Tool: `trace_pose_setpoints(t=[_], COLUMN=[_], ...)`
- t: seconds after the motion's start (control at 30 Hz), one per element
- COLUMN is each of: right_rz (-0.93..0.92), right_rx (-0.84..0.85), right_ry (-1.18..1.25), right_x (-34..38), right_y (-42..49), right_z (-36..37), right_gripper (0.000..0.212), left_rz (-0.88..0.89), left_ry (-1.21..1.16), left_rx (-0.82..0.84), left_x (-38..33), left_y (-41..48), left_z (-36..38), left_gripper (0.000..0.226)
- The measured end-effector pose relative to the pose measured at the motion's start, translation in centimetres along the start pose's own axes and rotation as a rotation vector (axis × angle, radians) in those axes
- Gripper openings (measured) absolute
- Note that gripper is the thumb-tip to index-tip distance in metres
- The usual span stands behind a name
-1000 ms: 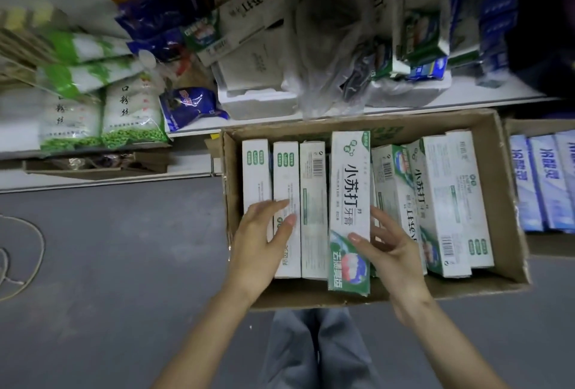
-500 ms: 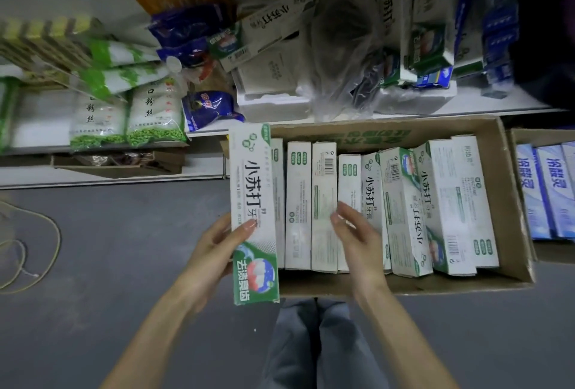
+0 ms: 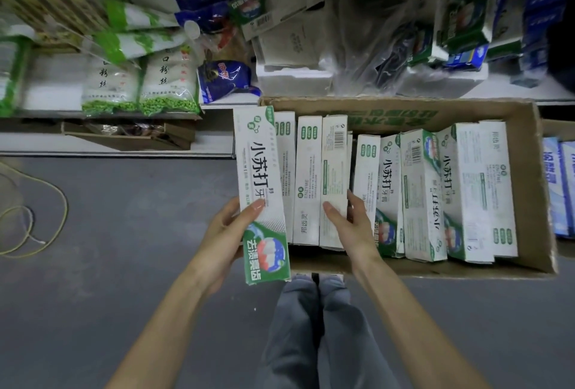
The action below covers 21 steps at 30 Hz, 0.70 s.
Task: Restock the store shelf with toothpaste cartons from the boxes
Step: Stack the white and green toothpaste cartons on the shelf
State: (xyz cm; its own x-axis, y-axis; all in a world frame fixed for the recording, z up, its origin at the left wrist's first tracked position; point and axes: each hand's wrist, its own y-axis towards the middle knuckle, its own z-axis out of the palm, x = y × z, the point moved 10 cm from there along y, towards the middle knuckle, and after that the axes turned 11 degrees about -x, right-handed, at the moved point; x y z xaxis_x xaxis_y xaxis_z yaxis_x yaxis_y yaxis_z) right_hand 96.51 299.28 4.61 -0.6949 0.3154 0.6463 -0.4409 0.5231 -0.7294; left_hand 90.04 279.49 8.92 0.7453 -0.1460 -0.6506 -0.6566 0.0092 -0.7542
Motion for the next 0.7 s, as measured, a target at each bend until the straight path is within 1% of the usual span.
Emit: trace_pose_setpoints(t=[0.13, 0.2, 0.23, 0.3, 0.37, 0.5, 0.6, 0.7], right_rz=[-0.047, -0.074, -0.053, 0.051, 0.151, 0.335, 0.381, 0.374], right_rx=[0.041, 0.029, 0.02, 0.013, 0.035, 0.142, 0.222, 0.344], right_ry=[-0.028, -0.048, -0.025, 0.064, 0.159, 0.471, 0.586, 0.621], right_x=[0.7, 0.8, 0.5, -0.1, -0.6, -1.0, -0.6, 0.3], right_y=[-0.6, -0.7, -0.7, -1.0, -1.5, -3.2, -5.0, -6.9], right_z=[0.2, -0.1, -0.3, -0.8, -1.1, -1.3, -1.6, -1.5], right_gripper=[0.066, 0.066, 0.067, 0.069, 0.063, 0.048, 0.044, 0.05], left_rz=[-0.009, -0.01, -0.011, -0.012, -0.013, -0.03, -0.087, -0.162], left_ry=[0.0, 0.0, 0.003, 0.013, 0.022, 0.005, -0.071, -0.177], left_rx=[-0.006, -0.014, -0.016, -0.017, -0.016, 0.023, 0.092, 0.147], left_x=[0.6, 0.6, 0.5, 0.5, 0.4, 0.1, -0.2, -0.9], left_y=[-0.2, -0.4, -0.4, -0.5, -0.6, -1.8, -3.2, -4.9], left_z=[0.3, 0.2, 0.2, 0.2, 0.3, 1.0, 2.1, 3.3], left_gripper=[0.029, 0.029, 0.03, 0.028, 0.027, 0.045, 0.049, 0.053])
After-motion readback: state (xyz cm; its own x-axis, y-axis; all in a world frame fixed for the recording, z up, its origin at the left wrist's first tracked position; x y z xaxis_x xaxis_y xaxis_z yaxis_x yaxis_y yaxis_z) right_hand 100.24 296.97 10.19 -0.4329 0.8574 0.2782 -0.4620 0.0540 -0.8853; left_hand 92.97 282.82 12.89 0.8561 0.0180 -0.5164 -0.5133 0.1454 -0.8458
